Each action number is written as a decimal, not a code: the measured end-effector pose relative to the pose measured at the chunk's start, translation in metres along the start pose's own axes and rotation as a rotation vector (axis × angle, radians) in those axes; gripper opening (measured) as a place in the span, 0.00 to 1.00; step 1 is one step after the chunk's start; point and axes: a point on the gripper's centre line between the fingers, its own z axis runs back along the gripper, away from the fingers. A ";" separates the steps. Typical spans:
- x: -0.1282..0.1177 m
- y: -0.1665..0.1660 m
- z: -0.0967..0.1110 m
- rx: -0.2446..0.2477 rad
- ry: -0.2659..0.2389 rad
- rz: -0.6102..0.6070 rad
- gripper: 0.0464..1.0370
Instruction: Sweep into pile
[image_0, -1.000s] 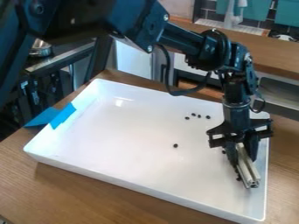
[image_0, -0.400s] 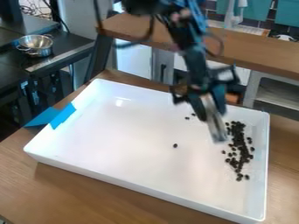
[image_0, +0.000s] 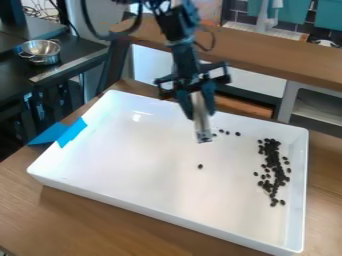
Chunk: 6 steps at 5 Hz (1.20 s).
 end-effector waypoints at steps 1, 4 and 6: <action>0.019 0.023 -0.024 0.075 -0.028 0.022 0.33; 0.041 0.063 -0.059 0.233 -0.033 0.028 0.33; 0.041 0.048 -0.074 0.245 -0.024 0.017 0.33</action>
